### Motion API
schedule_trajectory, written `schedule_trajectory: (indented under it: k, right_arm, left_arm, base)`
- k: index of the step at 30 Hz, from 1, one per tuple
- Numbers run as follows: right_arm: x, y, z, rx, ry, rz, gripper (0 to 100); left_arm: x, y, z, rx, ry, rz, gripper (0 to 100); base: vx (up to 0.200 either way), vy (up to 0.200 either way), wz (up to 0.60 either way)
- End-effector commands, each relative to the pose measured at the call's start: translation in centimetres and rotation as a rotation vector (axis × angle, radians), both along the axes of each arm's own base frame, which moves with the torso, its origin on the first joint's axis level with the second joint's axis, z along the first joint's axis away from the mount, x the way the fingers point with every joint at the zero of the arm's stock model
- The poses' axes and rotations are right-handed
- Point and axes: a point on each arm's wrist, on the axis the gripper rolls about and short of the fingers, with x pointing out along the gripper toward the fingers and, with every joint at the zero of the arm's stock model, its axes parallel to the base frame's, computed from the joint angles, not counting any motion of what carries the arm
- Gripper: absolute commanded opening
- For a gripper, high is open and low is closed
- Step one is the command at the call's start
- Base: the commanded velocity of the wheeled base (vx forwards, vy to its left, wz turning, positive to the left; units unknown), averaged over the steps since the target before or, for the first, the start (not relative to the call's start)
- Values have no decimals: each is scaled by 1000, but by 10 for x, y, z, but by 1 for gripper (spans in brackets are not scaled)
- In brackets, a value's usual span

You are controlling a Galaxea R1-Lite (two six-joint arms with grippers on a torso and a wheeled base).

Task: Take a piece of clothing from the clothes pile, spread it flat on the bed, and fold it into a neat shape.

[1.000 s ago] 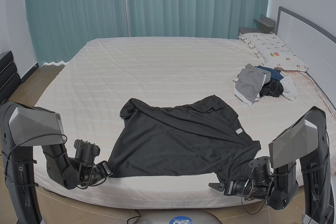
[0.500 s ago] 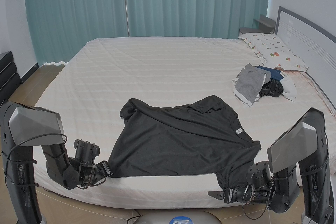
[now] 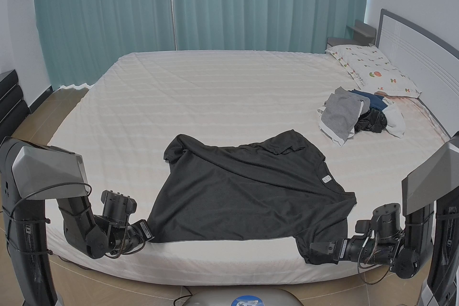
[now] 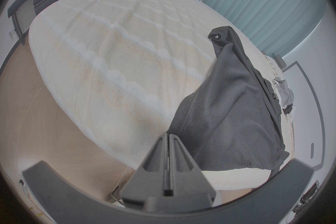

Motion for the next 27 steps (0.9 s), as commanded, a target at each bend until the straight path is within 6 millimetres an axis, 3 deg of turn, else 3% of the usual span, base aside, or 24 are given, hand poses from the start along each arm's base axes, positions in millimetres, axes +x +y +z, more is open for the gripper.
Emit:
schedule_trajectory:
  k: [1, 5, 24, 25, 27]
  right_arm:
    - [6, -24, -3, -2, 8, -80, 100]
    - [14, -36, -20, -65, 17, -87, 100]
    - [42, -47, -29, -50, -42, -155, 100]
    - [42, -47, -30, -50, -40, -155, 0]
    - [43, -47, -33, -54, -35, -155, 0]
  left_arm:
    - [0, 0, 0, 1, 1, 0, 0]
    - [0, 0, 0, 0, 1, 1, 0]
    - [0, 0, 0, 1, 1, 0, 0]
    - [0, 0, 0, 1, 1, 0, 0]
    - [0, 0, 0, 1, 1, 0, 0]
  base:
    - [0, 0, 0]
    - [0, 0, 0]
    - [0, 0, 0]
    - [0, 0, 0]
    - [0, 0, 0]
